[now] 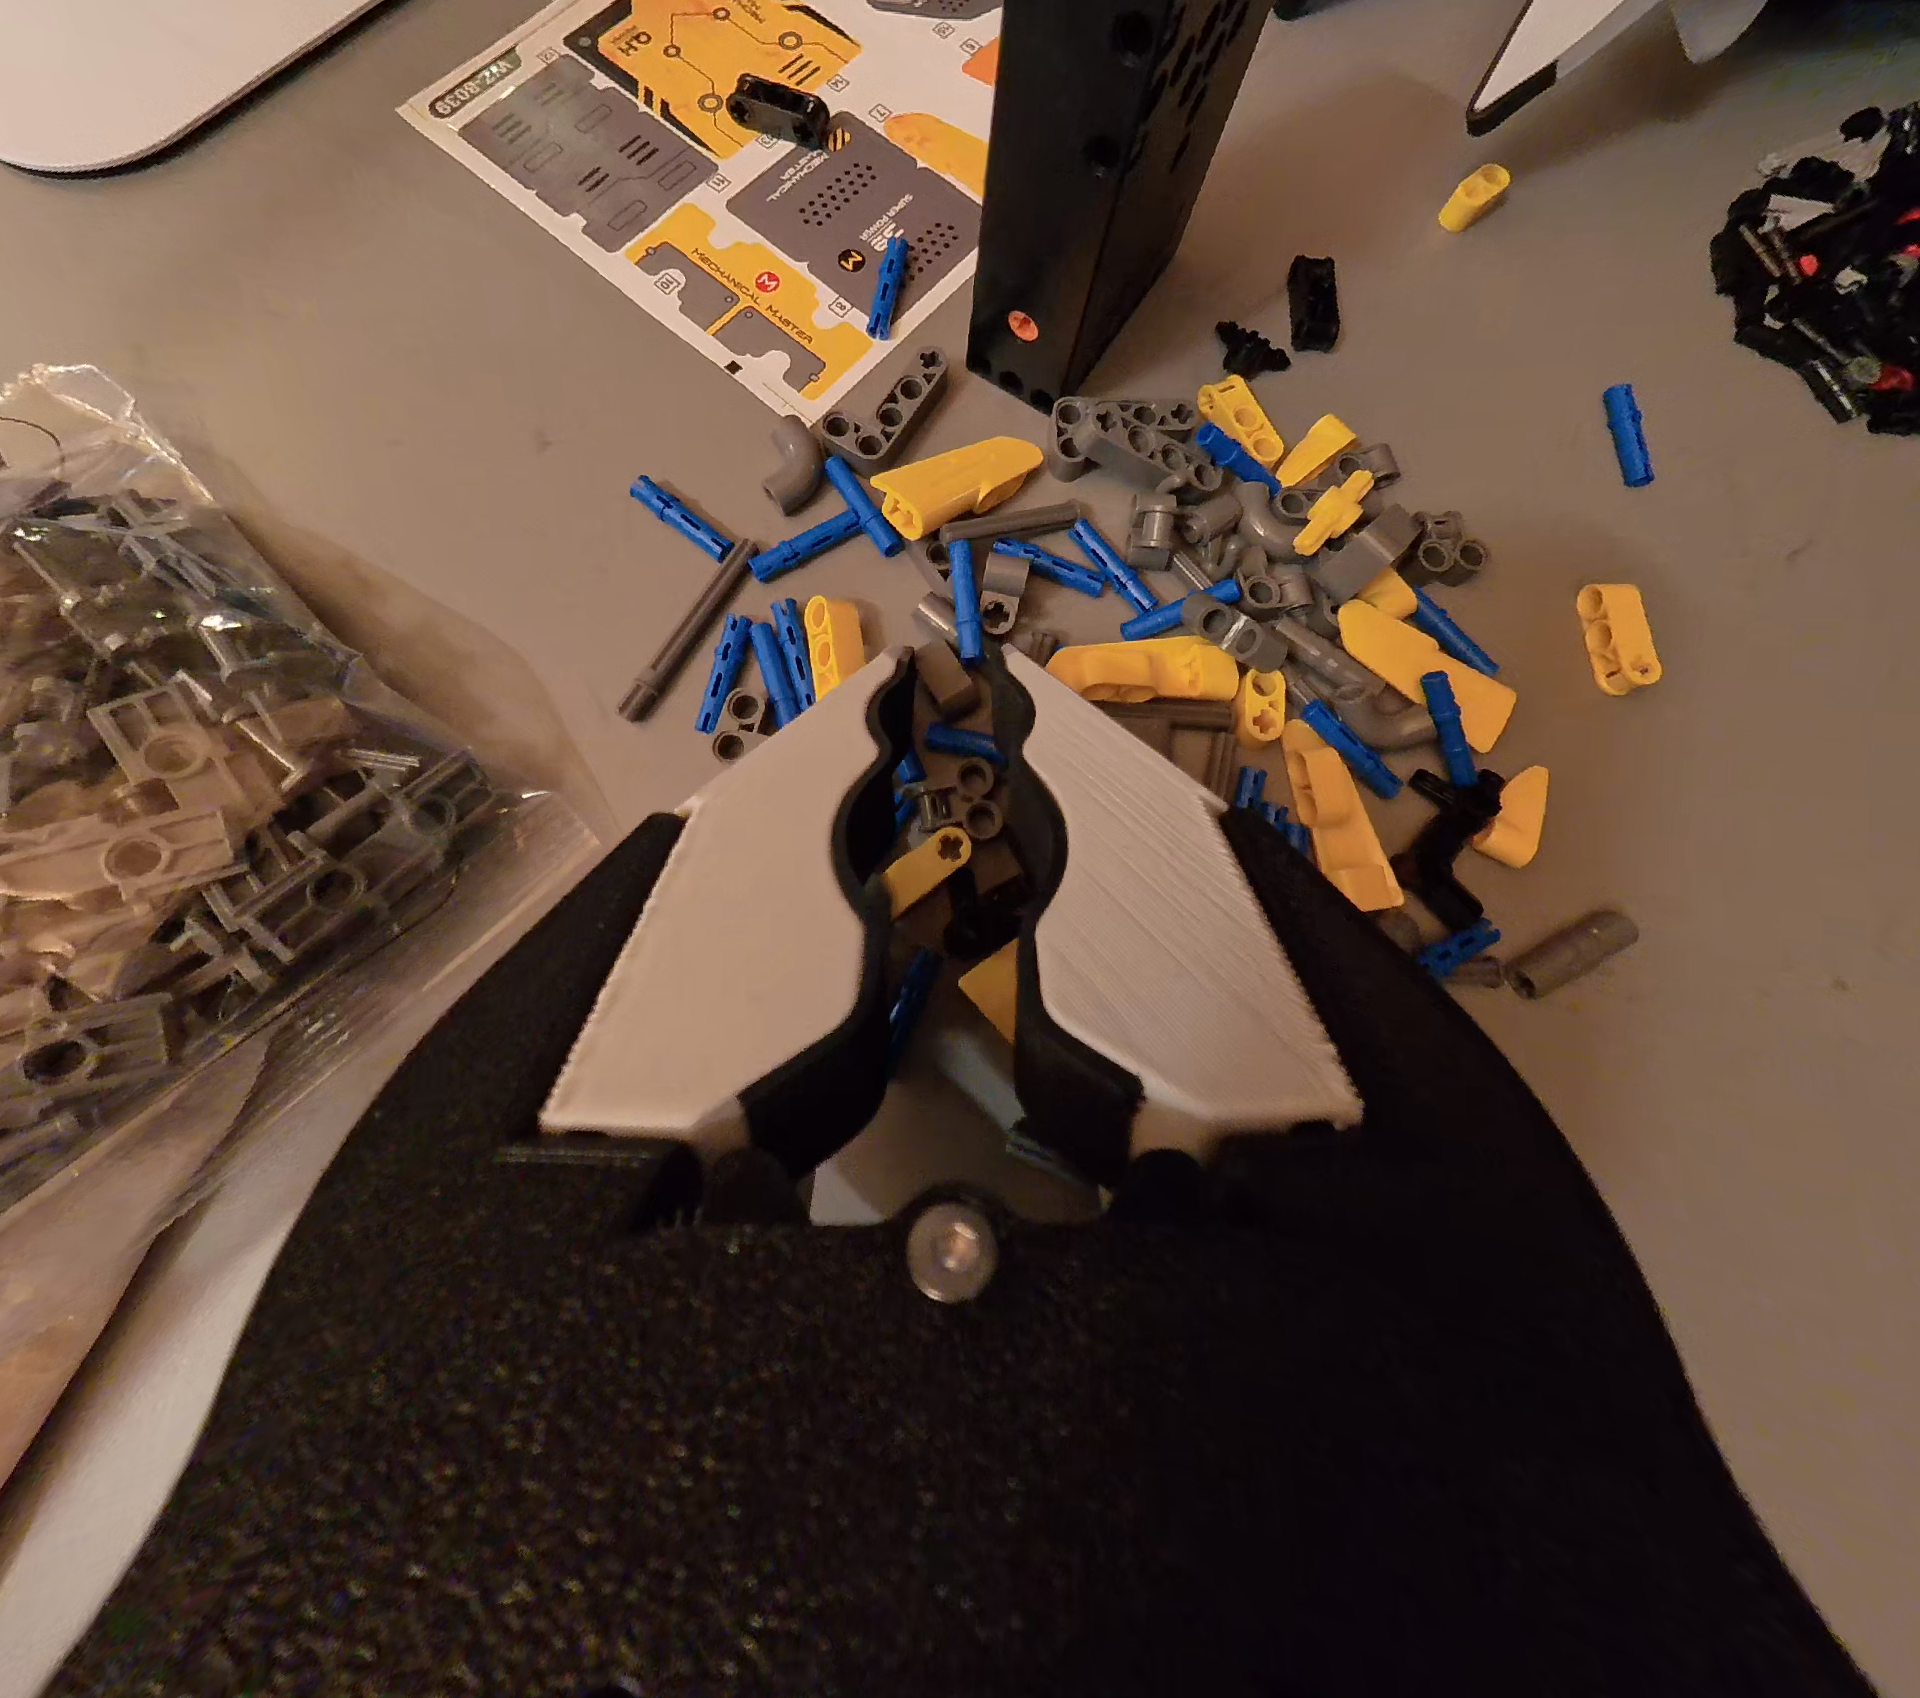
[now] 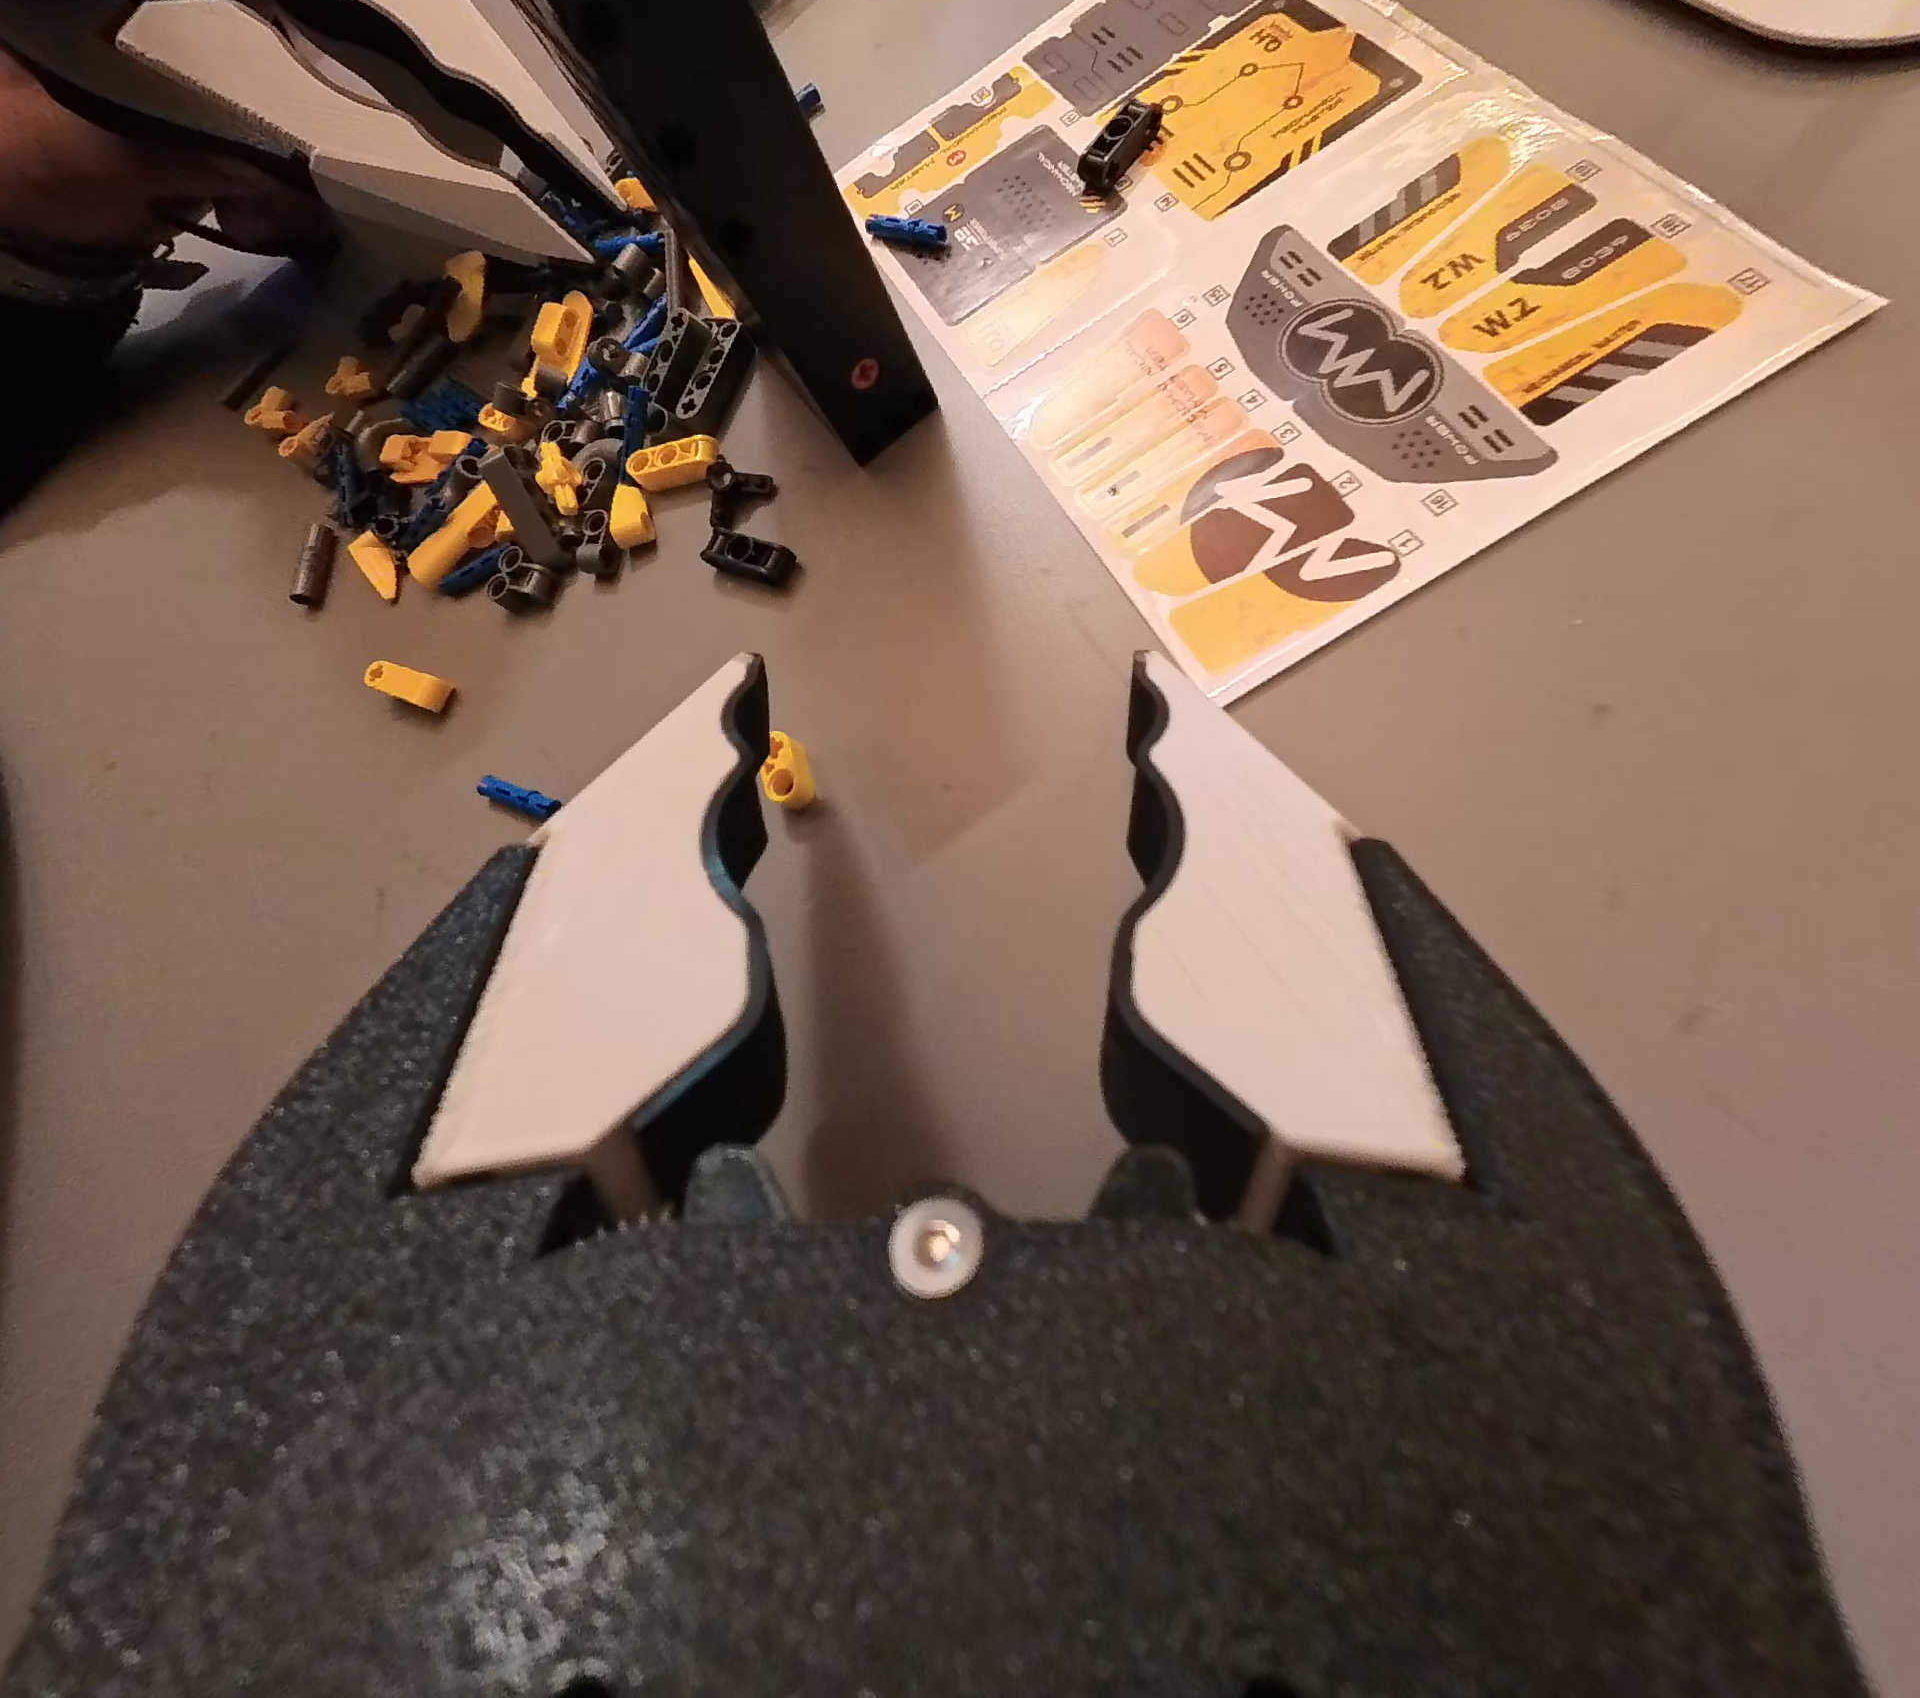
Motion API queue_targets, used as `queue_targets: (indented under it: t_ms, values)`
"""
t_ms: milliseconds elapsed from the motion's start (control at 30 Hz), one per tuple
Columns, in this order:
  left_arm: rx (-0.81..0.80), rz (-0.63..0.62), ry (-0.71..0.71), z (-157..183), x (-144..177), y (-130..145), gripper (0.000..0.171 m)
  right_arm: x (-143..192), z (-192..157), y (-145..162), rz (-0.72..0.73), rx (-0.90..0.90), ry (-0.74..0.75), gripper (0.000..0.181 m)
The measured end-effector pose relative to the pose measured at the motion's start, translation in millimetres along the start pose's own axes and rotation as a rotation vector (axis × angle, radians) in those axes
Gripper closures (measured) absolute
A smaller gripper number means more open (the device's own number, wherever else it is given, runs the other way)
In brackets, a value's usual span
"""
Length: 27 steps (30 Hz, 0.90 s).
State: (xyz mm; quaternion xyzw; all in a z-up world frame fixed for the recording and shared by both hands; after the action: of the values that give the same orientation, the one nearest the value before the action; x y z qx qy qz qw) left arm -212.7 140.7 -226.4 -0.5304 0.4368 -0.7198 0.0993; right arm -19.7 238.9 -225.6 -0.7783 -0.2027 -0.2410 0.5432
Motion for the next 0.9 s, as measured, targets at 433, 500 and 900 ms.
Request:
queue_targets:
  t_ms: [433, 500, 900]
  values:
    - [0.017, 0.021, -0.016, -5.0, 3.7, -0.9, 0.169, 0.3, 0.2, -0.1, 0.002, -0.006, -0.006, 0.112]
    - [0.016, 0.023, -0.025, -7.2, 5.0, -0.4, 0.171, 0.3, 0.2, -0.1, 0.002, -0.006, -0.006, 0.112]
    - [-0.020, 0.021, -0.011, -2.8, 4.5, -0.3, 0.169, 0.5, 0.4, -0.2, 0.003, -0.010, -0.009, 0.112]
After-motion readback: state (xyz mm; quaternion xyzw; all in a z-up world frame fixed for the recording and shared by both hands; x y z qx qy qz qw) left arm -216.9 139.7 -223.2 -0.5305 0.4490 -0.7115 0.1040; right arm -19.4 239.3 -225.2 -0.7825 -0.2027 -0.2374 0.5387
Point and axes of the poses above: each gripper's, where its closed fingertips meet, x back along the fingers, y out of its underside, z = x × y across the jaws, the point moved 3 cm from there along x, back along the fingers, and after that the axes turned 1 degree about -z, right-handed, at the moved point
